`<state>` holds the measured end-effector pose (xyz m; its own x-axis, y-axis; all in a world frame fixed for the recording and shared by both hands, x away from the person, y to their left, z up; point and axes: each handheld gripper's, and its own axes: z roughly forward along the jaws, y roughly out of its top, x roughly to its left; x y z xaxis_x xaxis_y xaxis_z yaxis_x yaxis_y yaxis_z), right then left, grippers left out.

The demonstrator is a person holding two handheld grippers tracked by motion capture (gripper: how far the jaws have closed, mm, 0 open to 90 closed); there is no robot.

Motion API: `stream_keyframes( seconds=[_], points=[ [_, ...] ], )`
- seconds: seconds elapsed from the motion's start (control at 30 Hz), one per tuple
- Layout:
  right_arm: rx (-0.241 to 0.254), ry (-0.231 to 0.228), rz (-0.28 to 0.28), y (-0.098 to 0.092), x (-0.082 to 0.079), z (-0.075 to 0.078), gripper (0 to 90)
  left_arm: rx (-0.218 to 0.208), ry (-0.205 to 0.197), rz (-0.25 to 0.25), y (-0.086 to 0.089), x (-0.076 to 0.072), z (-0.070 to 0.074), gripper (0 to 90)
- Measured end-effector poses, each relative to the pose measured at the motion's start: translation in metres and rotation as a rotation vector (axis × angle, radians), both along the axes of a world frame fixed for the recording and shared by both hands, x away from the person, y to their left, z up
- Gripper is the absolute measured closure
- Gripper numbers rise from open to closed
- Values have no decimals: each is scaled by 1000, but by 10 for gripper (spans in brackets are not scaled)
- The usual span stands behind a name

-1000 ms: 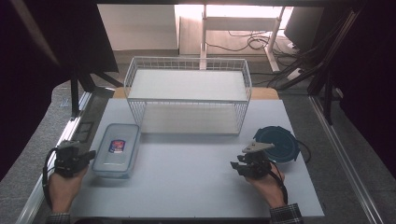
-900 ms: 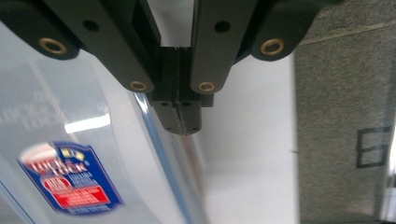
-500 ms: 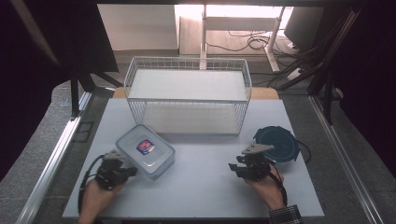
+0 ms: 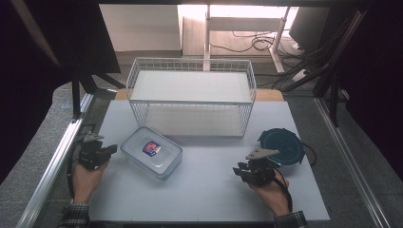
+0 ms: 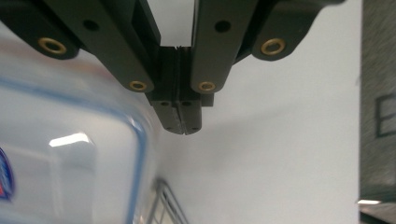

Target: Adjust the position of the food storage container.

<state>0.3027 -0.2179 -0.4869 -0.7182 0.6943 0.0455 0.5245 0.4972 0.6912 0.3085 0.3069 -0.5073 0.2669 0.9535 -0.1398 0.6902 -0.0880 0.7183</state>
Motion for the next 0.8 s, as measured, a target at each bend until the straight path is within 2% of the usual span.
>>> stream_keyframes(
  seconds=[0.03,0.1,0.17,0.3,0.4,0.5,0.67,0.8],
  points=[
    [-4,4,7,1,0,0,707,-10,1,-7,0,5,-1,900],
    [-9,9,13,4,-2,-1,736,-74,18,-27,-1,15,-6,900],
    [-12,14,20,5,-3,-2,744,-78,35,-26,-3,17,-9,900],
    [-10,12,25,5,-3,-2,744,-94,54,-99,-15,9,-7,900],
    [-4,16,25,6,-3,-2,741,-99,68,-172,-33,1,-5,900],
    [2,16,30,7,-4,-2,731,-107,77,-224,-47,-4,-4,900],
    [10,18,38,10,-4,-5,719,-142,105,-334,-77,-14,-2,900],
    [8,31,39,14,-3,-8,787,-152,111,-380,-95,-21,-2,900]
  ],
)
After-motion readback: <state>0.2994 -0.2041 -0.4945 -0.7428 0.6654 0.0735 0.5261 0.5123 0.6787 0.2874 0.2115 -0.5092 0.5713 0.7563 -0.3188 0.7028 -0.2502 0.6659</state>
